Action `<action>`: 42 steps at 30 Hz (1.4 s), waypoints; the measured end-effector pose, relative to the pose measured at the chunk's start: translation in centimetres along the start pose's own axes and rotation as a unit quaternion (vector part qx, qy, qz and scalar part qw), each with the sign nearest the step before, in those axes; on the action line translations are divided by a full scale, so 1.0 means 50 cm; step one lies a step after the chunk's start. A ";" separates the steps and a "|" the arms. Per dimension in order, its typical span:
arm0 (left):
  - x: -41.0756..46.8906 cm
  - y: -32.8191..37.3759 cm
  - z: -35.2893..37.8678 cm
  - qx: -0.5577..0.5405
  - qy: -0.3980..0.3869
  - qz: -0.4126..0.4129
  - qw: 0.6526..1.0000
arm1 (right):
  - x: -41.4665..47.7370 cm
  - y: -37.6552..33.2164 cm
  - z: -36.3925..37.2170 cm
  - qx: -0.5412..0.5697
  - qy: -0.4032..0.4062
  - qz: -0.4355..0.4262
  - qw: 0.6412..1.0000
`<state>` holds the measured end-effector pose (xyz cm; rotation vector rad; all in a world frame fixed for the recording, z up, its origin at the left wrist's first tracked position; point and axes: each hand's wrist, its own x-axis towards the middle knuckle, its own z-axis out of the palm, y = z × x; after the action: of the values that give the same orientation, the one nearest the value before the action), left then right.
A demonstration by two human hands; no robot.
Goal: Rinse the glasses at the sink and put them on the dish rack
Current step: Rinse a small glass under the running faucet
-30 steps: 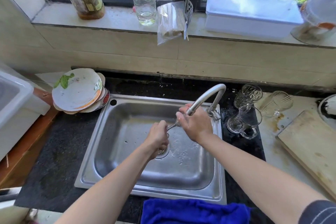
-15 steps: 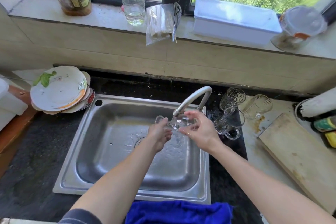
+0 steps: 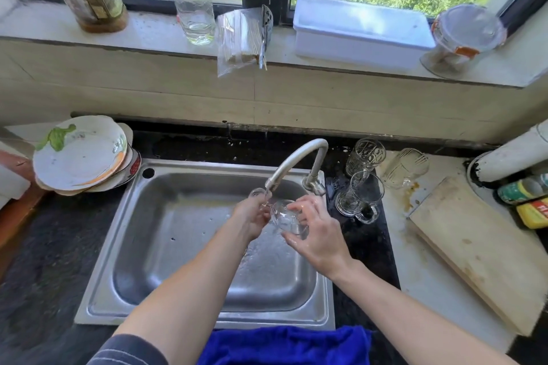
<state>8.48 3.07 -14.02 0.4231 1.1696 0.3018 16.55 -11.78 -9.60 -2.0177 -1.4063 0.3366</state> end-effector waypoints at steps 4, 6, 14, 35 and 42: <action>-0.001 -0.006 0.000 0.066 0.031 0.063 0.995 | 0.009 -0.010 -0.004 0.056 -0.015 0.060 0.997; 0.000 0.006 -0.009 0.119 0.038 0.113 0.986 | 0.015 -0.012 -0.011 0.166 -0.003 0.150 0.975; -0.030 -0.004 -0.006 0.208 -0.005 0.124 0.970 | 0.033 -0.043 -0.025 0.230 -0.023 0.218 0.948; -0.066 0.030 -0.044 -0.118 -0.246 -0.014 0.962 | 0.043 0.013 0.000 0.536 -0.057 0.552 0.636; -0.100 0.042 -0.006 0.135 -0.222 0.035 0.965 | 0.014 0.050 0.087 0.573 -0.111 0.616 0.528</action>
<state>6.37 2.75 -9.03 0.7312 0.7549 0.0978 16.32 -10.14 -14.40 -1.3141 0.5591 1.6144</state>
